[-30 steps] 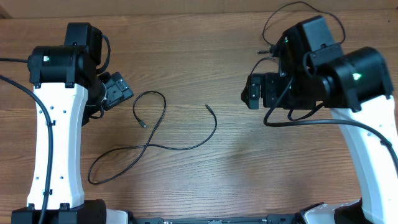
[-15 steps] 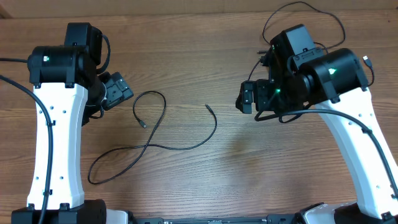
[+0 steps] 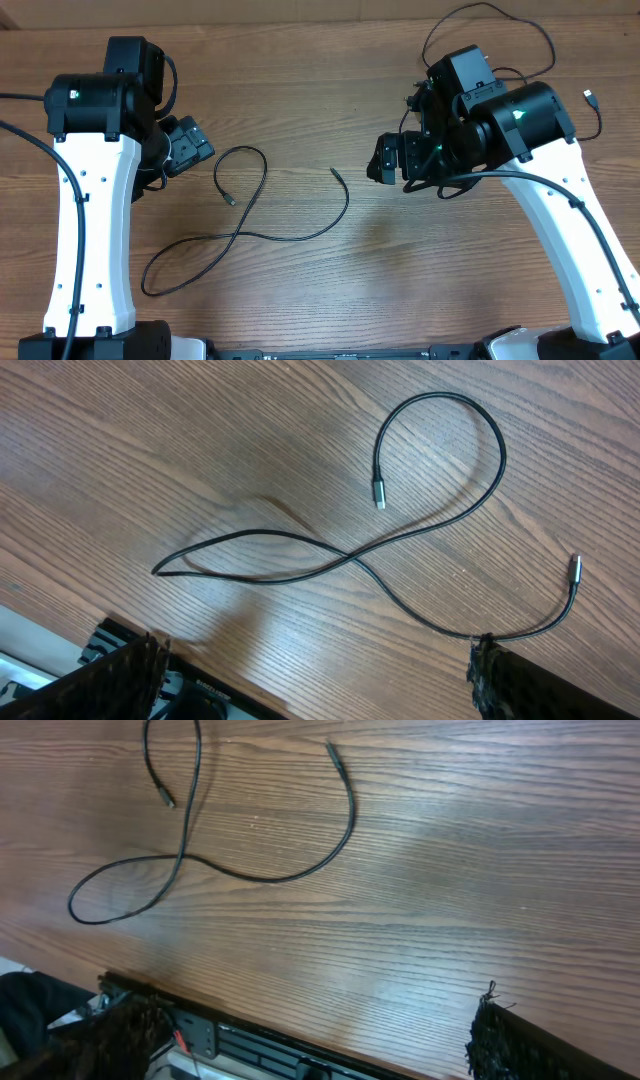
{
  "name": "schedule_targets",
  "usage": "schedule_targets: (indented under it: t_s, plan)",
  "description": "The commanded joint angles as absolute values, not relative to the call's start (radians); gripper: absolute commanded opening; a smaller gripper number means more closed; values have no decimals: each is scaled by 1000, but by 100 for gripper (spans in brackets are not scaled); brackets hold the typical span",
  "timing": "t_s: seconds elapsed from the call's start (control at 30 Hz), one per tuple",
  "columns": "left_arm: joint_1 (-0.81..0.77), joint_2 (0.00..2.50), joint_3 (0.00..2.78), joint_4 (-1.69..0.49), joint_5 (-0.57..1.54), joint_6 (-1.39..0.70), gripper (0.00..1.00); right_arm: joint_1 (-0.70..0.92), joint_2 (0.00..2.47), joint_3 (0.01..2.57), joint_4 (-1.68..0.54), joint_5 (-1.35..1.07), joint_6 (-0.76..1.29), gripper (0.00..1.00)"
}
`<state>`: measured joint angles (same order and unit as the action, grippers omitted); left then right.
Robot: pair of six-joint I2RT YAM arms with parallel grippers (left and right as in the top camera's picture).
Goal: Untangle cables
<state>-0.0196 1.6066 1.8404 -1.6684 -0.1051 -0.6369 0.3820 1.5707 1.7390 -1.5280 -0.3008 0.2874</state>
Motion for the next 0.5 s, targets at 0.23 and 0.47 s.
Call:
schedule_targets:
  t_s: [0.23, 0.47]
  plan:
    - [-20, 1608, 1836, -1667, -104, -632, 100, 387, 1554, 1721, -1511, -343, 283, 100]
    - [-20, 1608, 1836, -1667, -104, -632, 100, 387, 1554, 1721, -1492, -374, 283, 100]
